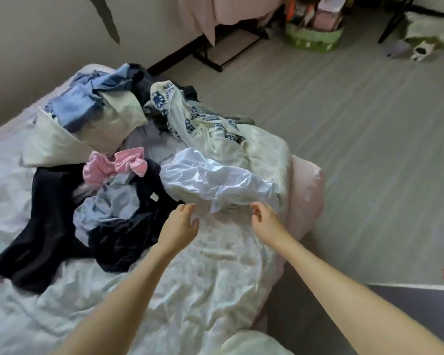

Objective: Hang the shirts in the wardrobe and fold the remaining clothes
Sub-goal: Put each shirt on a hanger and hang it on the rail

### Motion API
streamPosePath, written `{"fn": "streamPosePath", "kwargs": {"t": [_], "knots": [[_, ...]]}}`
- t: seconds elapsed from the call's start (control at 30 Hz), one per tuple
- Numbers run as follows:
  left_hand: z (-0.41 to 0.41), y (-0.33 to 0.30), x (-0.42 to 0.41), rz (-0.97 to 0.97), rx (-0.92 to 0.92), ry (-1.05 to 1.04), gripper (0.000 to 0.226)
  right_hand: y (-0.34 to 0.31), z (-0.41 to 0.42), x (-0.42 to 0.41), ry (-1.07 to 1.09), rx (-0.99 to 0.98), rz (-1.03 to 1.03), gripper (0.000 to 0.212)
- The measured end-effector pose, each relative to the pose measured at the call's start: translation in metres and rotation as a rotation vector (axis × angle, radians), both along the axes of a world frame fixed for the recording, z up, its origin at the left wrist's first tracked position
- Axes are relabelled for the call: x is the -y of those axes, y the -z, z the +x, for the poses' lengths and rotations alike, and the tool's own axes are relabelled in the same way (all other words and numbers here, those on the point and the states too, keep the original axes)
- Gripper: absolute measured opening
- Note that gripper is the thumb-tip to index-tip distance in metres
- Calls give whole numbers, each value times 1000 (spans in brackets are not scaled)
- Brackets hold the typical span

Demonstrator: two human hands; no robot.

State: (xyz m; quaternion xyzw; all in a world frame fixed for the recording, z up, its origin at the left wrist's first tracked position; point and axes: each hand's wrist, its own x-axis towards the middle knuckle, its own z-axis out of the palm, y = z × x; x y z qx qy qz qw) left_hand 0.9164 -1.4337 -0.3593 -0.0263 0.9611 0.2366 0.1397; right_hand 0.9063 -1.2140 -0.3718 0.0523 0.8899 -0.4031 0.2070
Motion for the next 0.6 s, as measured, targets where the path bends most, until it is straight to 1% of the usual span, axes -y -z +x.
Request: {"fn": "streamPosePath", "kwargs": {"t": [0.07,0.13,0.17,0.23,0.3,0.37,0.4,0.43,0.47,0.5,0.53,0.57,0.6], "knots": [[-40,21,3,-18,21,65,49,18,-28,5,1,18,91,47],[-74,40,2,-46,42,107,70,31,-53,6,-43,5,220,57],[-92,54,2,-93,58,144,82,39,-70,7,-80,8,300,65],[-120,77,4,-274,60,272,99,53,-98,7,-159,46,406,81],[-139,100,8,-385,70,355,108,66,-120,11,-211,132,439,94],[-149,114,12,-436,127,368,112,76,-130,15,-213,182,419,99],[-154,124,16,-443,149,338,108,84,-134,19,-213,195,414,97],[-156,132,19,-439,138,304,96,90,-135,21,-222,205,421,89],[-156,136,23,-415,94,284,77,94,-133,23,-229,215,414,77],[-154,138,25,-361,53,272,55,97,-129,22,-227,229,374,59],[-152,139,27,-298,36,260,38,99,-124,23,-202,234,290,37],[-147,137,27,-200,82,238,29,98,-116,21,-157,252,201,15],[-140,133,27,-87,154,204,28,97,-108,18,-114,265,123,5]]}}
